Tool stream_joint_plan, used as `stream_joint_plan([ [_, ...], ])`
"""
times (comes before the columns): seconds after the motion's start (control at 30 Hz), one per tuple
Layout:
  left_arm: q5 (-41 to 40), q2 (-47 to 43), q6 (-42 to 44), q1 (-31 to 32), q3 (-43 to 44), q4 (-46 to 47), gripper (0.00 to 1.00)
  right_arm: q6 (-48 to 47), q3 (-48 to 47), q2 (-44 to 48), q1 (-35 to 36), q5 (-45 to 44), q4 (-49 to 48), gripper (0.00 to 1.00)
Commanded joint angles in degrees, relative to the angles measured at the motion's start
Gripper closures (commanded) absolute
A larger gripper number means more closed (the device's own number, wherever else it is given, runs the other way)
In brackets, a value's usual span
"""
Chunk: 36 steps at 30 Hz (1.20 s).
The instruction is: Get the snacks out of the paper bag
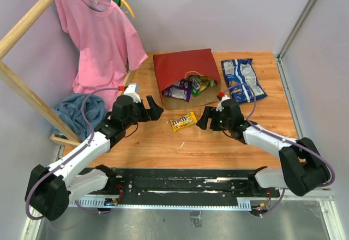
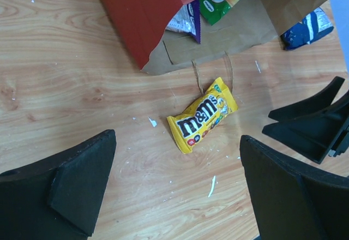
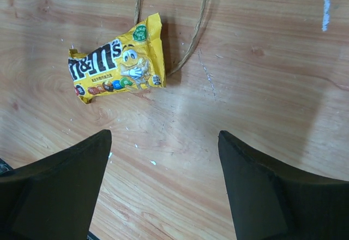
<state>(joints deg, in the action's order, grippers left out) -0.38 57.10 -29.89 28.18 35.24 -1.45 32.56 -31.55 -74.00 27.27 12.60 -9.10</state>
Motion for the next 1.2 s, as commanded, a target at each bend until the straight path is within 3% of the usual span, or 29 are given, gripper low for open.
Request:
stream_joint_plan([
  [0.0,0.6,2.4,-0.6,-0.4,2.1,3.3,0.0,-0.2,-2.0,-3.6,1.3,3.0,-3.4,0.2],
  [0.17,0.5,3.5,-0.3,-0.4,3.0,3.0,0.0,0.4,-3.6,-8.7,1.4,3.9,-6.8,0.27],
  [0.67,-0.1,1.6,0.0,-0.3,2.4,1.8,0.0,3.4,-6.6,-20.9,3.8,2.7,-15.1,0.61],
  [0.93,-1.3,0.8,1.1,-0.4,2.7,0.7,0.0,3.7,-7.2,-22.2,4.3,2.9,-15.2,0.99],
  [1.17,-1.3,1.3,1.1,-0.4,3.0,0.9,0.0,1.5,-6.4,-14.0,4.3,3.6,-8.1,0.99],
])
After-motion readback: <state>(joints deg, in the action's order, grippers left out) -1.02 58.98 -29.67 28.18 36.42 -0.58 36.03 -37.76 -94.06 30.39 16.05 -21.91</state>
